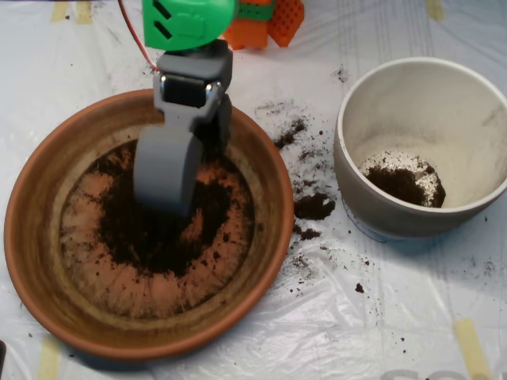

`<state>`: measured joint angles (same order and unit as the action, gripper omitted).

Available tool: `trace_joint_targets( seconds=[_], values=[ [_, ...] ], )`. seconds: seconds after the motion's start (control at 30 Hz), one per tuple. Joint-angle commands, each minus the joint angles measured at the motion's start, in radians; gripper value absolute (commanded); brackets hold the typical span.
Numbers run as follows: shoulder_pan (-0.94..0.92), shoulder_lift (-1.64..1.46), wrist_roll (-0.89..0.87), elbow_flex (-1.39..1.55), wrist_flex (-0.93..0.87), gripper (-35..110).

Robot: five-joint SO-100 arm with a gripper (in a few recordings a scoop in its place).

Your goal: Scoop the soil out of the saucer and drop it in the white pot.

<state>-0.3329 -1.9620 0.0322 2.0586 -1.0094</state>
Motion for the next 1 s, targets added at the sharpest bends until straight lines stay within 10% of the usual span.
trace_joint_targets(
  seconds=[0.0,0.97],
  values=[
    [-0.054,0.0,0.031,0.025,0.066,50],
    [-0.158,0.548,0.06,-0.321,-0.029,48]
  ],
)
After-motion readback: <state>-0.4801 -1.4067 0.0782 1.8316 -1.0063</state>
